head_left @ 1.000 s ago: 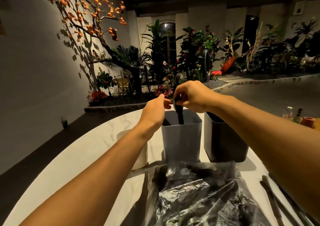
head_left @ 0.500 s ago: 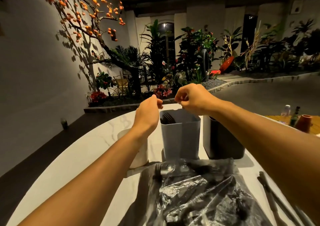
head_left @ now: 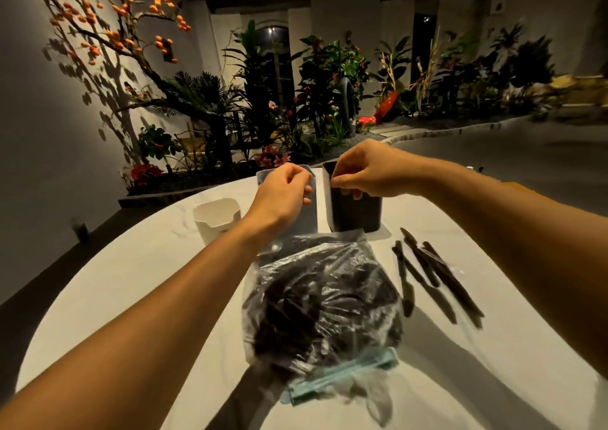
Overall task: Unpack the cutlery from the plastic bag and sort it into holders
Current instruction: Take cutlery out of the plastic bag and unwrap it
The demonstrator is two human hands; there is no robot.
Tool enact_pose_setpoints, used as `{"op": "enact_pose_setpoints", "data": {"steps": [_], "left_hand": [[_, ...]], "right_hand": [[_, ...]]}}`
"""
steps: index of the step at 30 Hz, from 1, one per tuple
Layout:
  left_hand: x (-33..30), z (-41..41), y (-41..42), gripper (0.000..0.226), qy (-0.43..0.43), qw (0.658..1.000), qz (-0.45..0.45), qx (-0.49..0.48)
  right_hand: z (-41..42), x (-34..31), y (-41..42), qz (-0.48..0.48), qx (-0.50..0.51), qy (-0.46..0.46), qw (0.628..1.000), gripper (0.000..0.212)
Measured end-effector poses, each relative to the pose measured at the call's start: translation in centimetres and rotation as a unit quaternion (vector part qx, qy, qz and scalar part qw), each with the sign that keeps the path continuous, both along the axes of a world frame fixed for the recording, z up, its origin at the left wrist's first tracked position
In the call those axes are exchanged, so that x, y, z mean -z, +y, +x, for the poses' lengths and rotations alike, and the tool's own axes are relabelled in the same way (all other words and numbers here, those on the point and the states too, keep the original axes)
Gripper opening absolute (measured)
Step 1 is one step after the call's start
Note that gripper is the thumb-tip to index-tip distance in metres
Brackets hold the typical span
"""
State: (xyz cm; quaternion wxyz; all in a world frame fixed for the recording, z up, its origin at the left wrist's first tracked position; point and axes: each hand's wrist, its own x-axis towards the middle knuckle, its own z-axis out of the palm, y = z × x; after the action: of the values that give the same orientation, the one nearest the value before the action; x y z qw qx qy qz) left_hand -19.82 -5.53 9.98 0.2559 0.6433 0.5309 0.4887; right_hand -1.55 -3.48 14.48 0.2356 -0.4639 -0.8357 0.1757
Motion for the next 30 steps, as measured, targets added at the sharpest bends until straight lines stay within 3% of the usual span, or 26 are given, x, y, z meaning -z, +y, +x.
{"op": "enact_pose_setpoints", "data": {"steps": [9, 14, 18, 23, 30], "left_hand": [[3.3, 10.9, -1.8, 0.024, 0.051, 0.982, -0.133, 0.122], [5.2, 15.0, -2.4, 0.045, 0.120, 0.965, -0.201, 0.118], [5.2, 17.7, -2.7, 0.056, 0.184, 0.949, -0.239, 0.093], [6.2, 18.9, -1.2, 0.070, 0.108, 0.940, -0.317, 0.062], [7.4, 18.2, 1.3, 0.073, -0.024, 0.932, -0.359, 0.045]], "right_hand": [[9.5, 3.6, -3.0, -0.114, 0.113, -0.045, 0.986, 0.023], [12.6, 6.7, -2.6, -0.186, 0.183, -0.066, 0.963, 0.032], [13.9, 9.1, -1.3, -0.184, 0.230, -0.082, 0.952, 0.039], [13.7, 11.6, -0.4, -0.212, 0.250, -0.094, 0.940, 0.042], [13.0, 13.7, 1.1, -0.209, 0.280, -0.070, 0.934, 0.039]]}}
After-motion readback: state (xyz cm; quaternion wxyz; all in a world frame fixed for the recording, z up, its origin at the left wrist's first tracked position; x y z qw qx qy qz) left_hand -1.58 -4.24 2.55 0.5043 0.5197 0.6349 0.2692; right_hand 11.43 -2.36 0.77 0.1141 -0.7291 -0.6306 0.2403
